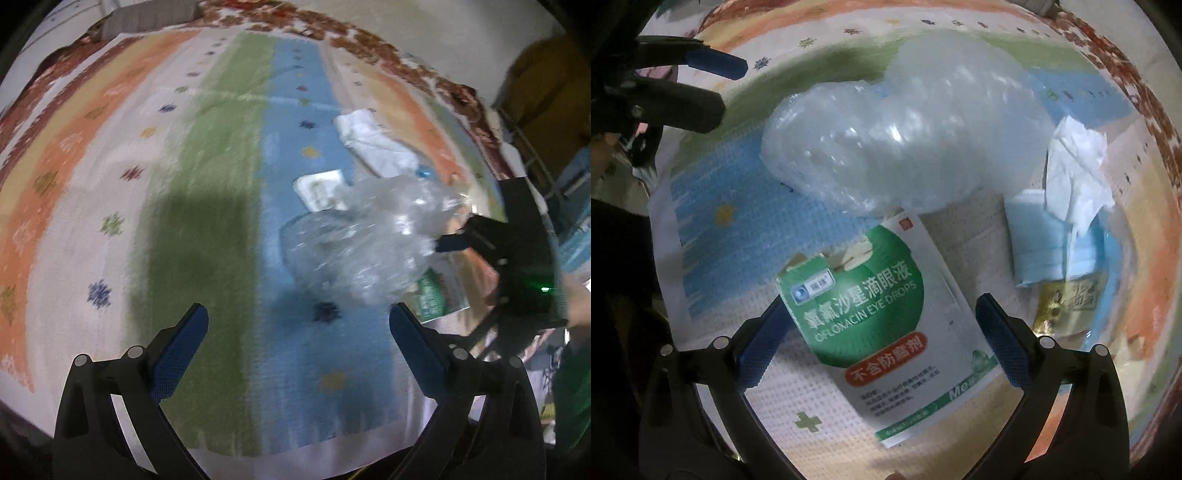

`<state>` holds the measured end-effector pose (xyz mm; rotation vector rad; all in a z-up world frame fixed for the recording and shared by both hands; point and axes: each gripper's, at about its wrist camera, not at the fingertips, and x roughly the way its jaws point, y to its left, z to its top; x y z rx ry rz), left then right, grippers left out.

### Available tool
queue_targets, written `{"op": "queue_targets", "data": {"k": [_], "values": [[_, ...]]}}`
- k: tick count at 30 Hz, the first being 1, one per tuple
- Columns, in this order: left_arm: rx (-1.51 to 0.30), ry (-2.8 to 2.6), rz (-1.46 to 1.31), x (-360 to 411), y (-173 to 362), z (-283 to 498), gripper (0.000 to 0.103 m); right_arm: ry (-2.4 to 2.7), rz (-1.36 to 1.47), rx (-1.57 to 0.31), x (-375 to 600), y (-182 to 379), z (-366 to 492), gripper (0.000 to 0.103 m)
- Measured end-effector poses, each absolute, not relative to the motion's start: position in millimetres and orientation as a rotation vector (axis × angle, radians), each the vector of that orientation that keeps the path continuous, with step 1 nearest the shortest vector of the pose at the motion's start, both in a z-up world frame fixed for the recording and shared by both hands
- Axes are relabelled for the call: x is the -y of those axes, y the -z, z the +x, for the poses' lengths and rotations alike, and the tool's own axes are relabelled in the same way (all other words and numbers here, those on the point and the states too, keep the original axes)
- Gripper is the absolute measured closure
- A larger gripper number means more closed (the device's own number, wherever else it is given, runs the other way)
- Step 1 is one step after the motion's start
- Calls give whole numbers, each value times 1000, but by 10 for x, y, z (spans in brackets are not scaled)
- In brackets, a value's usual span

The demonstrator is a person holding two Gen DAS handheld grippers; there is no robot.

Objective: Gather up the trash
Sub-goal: 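Grasp the green eye-drops box with the right tool while the left tool grasps the clear plastic bag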

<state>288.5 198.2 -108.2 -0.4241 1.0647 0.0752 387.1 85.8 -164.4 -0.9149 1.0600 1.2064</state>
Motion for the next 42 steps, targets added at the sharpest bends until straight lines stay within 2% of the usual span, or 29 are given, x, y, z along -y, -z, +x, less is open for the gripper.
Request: {"op": "queue_targets", "data": {"k": [8,12,22,25,27,30,33,42], "values": [[-1008,-6,-378,-1840,1071,3095,9,-1167,-735,-1074,-589,1649,3895,10],[-1007,17,-339,-1732,1101,3203,9,-1133,-645,-1064,-476,1608,3900,24],[-1021,39,-315,-1644,1236,3377,17,-1105,-577,-1073,-466,1635,3940,26],[-1029,46,-298,-1578,1251,3411,35,-1085,-579,-1079,-463,1666,3955,26],[-1035,58,-287,-1520,1250,3424,56,-1064,-571,-1088,-459,1668,3937,26],[-1023,58,-275,-1472,1210,3413,74,-1037,-564,-1091,-425,1666,3895,26],[-1010,36,-278,-1489,1137,3394,82,-1001,-549,-1107,-412,1661,3881,27],[-996,-2,-339,-1579,918,3305,85,-900,-548,-1126,-332,1613,3799,30]]}}
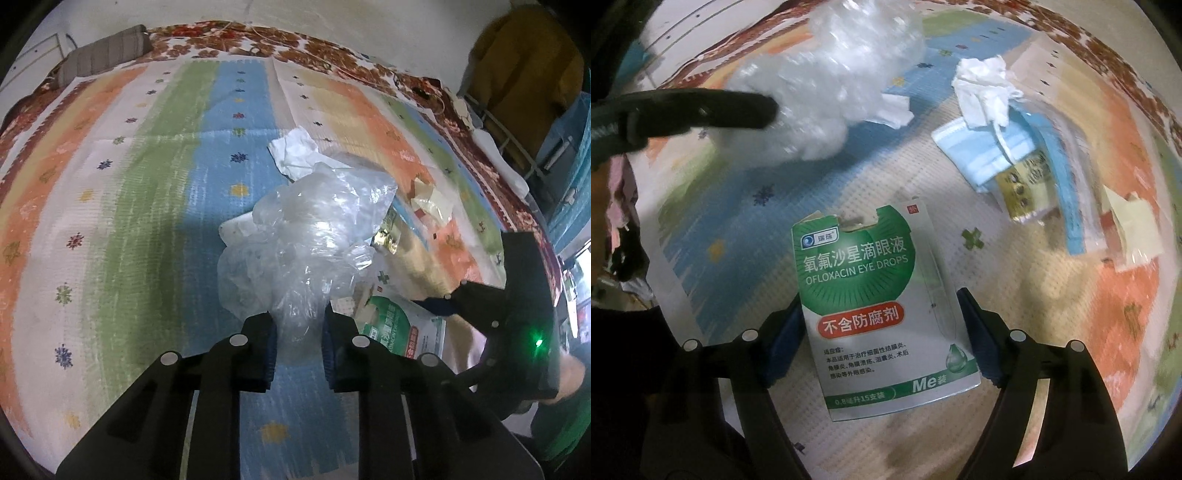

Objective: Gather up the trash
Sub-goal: 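Grasp the green eye-drops box with the right tool while the left tool grasps the clear plastic bag, then lift and carry the box and plastic bag in both tools over the bin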

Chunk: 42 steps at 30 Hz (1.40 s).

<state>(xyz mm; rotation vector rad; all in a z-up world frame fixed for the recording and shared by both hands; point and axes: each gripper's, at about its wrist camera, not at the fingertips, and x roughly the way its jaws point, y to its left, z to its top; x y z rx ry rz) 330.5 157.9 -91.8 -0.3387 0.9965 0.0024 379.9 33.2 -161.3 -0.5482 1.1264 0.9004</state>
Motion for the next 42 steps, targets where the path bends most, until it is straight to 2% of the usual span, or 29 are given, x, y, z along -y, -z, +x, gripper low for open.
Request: {"op": "queue_targets", "data": {"k": [21,42], "values": [[-975,-68,-419,-1569,418,2978,86,-660,-349,-1151,239,1119,3638,32],[-862,36,-477,-1190,-148,2508,86,-576,-206,-997,784,241,2999,32]]}}
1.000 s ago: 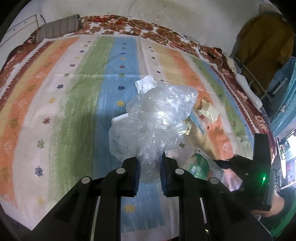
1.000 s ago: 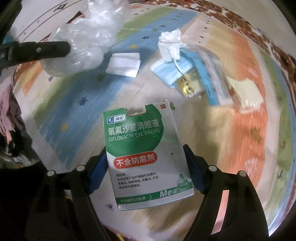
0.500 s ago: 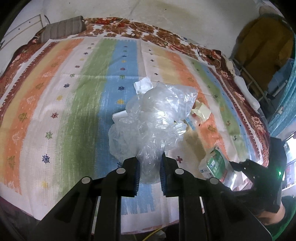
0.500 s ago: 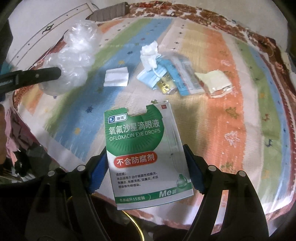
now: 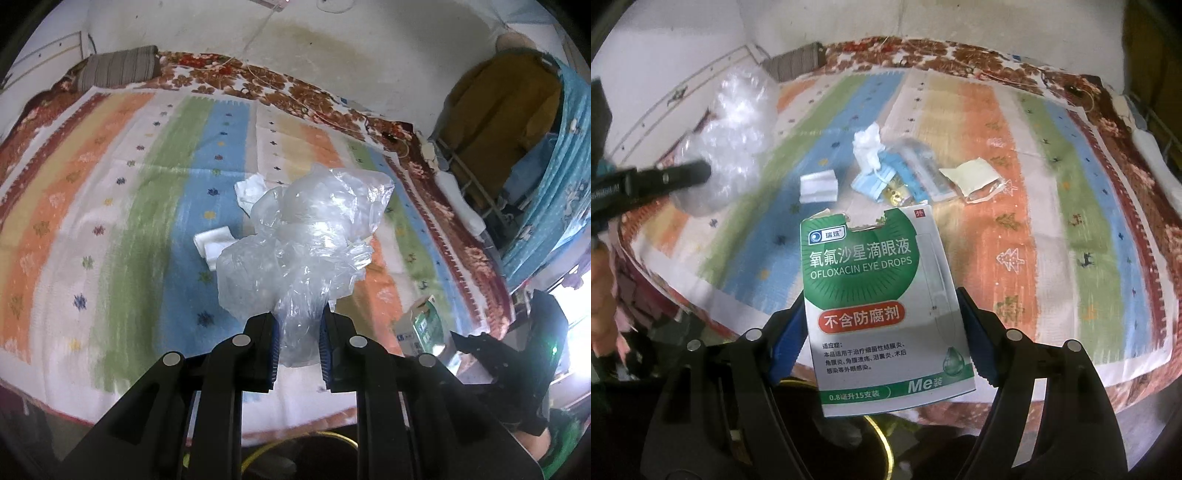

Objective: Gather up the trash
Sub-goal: 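Lift and carry the box and plastic bag in both tools over the bin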

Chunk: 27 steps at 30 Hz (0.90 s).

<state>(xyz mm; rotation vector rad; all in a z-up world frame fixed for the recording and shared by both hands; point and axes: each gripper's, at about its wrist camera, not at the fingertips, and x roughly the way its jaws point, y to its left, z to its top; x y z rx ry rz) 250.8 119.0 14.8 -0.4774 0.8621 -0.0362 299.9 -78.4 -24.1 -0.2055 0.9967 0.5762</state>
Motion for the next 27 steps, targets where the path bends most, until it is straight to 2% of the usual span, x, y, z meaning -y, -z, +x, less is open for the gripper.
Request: {"op": "queue_targets", "data": {"k": [13,24,27], "values": [[-756,166,-523,-948,-522,2041,86,-622,-91,-897,1019,-227,2569,33],[-671,172,-557,-931,-630,1549,86,-635,-81,-834,1161,-278,2115,33],[-703,167,-549,-891,-566,1464,86,-634,-91,-816,1201,-288,1995,33]]}}
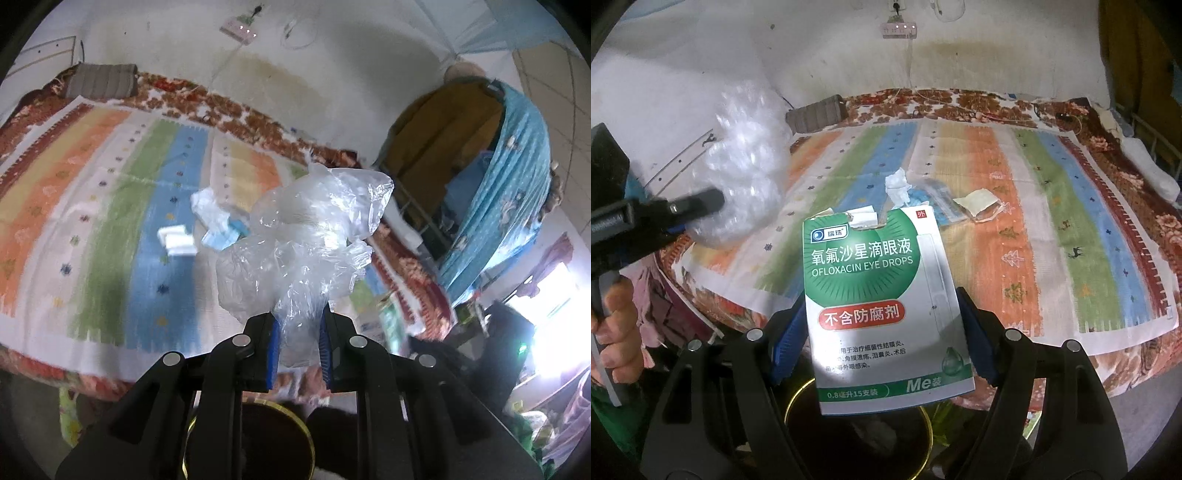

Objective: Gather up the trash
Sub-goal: 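Lift and carry the box and plastic bag in both tools over the bin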

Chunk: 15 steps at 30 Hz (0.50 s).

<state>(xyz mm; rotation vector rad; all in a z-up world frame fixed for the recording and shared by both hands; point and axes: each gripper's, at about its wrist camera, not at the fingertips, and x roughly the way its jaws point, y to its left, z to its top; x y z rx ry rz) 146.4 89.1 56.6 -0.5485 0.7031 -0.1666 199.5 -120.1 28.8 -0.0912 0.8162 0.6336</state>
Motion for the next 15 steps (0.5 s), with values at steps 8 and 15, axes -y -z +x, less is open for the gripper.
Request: {"op": "queue_targets", "data": {"k": [8,15], "values": [[-750,146,-557,-784,-393,1190,86,-641,-88,-808,1328,-237,1728,33],[-745,153,-616,-733,-283,917,86,-667,-32,-886,1423,-37,1586,33]]}}
